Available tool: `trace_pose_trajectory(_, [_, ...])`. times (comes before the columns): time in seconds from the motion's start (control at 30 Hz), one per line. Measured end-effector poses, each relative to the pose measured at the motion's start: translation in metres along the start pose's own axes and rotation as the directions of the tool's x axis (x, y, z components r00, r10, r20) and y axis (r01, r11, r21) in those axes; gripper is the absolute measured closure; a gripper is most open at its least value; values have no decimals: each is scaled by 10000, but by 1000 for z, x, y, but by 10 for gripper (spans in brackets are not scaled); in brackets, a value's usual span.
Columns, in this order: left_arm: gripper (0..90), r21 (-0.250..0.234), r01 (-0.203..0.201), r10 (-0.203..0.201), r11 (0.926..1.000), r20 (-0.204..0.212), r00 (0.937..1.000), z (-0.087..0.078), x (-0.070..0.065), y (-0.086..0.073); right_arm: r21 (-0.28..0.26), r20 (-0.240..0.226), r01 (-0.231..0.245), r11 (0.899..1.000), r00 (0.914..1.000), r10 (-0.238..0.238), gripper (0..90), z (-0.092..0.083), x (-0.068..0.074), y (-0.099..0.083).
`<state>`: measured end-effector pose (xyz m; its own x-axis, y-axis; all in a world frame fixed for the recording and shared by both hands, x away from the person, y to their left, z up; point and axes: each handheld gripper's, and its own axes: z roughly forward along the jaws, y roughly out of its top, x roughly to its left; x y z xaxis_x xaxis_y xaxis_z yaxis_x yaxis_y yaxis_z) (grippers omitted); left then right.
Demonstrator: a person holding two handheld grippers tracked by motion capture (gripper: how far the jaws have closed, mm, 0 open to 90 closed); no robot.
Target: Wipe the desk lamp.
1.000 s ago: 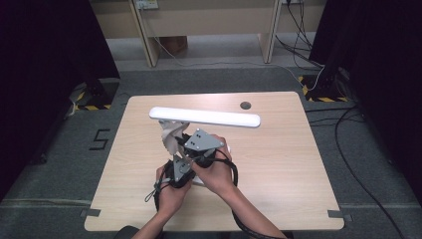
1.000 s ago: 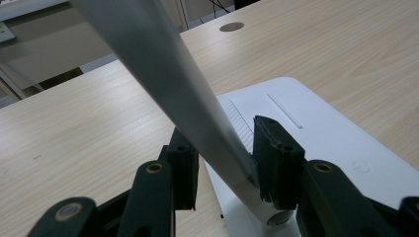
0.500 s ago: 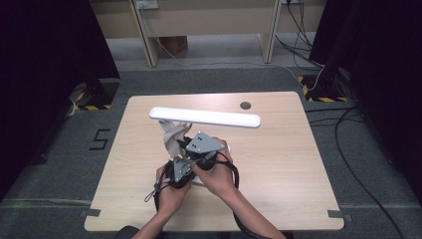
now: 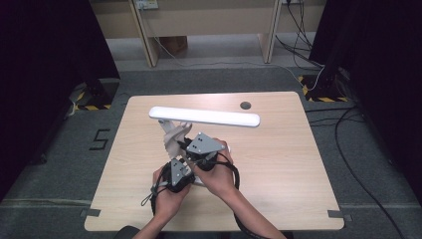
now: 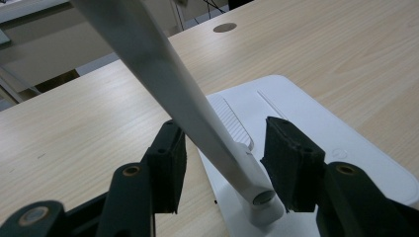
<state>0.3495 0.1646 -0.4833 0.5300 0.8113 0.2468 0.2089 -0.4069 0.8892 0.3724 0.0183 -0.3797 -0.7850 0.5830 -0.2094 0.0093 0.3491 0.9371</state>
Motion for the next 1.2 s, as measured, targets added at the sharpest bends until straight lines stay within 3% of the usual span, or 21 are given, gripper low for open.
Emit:
trace_pose_trajectory(0.03, [502, 5, 8, -8, 10000, 0, 10000, -1, 0, -1, -30, 6, 53, 10000, 10000, -53, 828, 0, 0, -1])
trace_pose_trajectory(0.07, [503, -19, 341, -342, 9994, -274, 9990, -3, -3, -2, -31, -7, 96, 9999, 10000, -96, 828, 1, 0, -1])
trace_pose_trajectory(0.17, [500, -77, 535, -534, 9985, 22, 9986, -4, -4, -3, 48, 3, 70, 10000, 10000, -70, 828, 1, 1, -3])
trace_pose_trajectory(0.27, [493, -79, 375, -375, 9993, -72, 9993, -6, -3, -3, 33, -40, 140, 9999, 9999, -140, 828, 1, 0, -3])
trace_pose_trajectory(0.4, [489, -119, 583, -582, 9982, 130, 9982, -6, -4, -4, 43, 3, 63, 10000, 10000, -63, 828, 0, 1, -4])
trace_pose_trajectory(0.5, [481, -265, 473, -468, 9985, 212, 9987, -7, -2, -3, 16, 11, 58, 10000, 10000, -58, 828, -1, 0, -5])
trace_pose_trajectory(0.63, [459, -209, 618, -611, 9979, 341, 9975, -16, 0, -1, 25, -52, 56, 10000, 10000, -56, 827, -2, 0, -5])
trace_pose_trajectory(0.77, [427, -227, 669, -659, 9975, 421, 9969, -31, 3, 1, 65, -83, 66, 10000, 9999, -65, 827, -3, 0, -6])
trace_pose_trajectory(0.9, [409, -256, 1077, -1059, 9938, 665, 9922, -51, 11, 5, 49, -49, -5, 10000, 10000, 5, 826, -3, 0, -8])
trace_pose_trajectory(0.97, [407, -228, 1553, -1529, 9876, 843, 9846, -63, 18, 9, 13, -90, 122, 9999, 9999, -122, 826, -2, -1, -8])
trace_pose_trajectory(1.03, [406, -332, 1785, -1749, 9834, 908, 9804, -76, 28, 15, 80, -121, 129, 9999, 9998, -128, 826, -3, -2, -8])
trace_pose_trajectory(1.2, [404, -902, 1856, -1804, 9785, 632, 9816, -109, 50, 34, 152, -184, -74, 9999, 9998, 77, 826, -3, -1, -9])
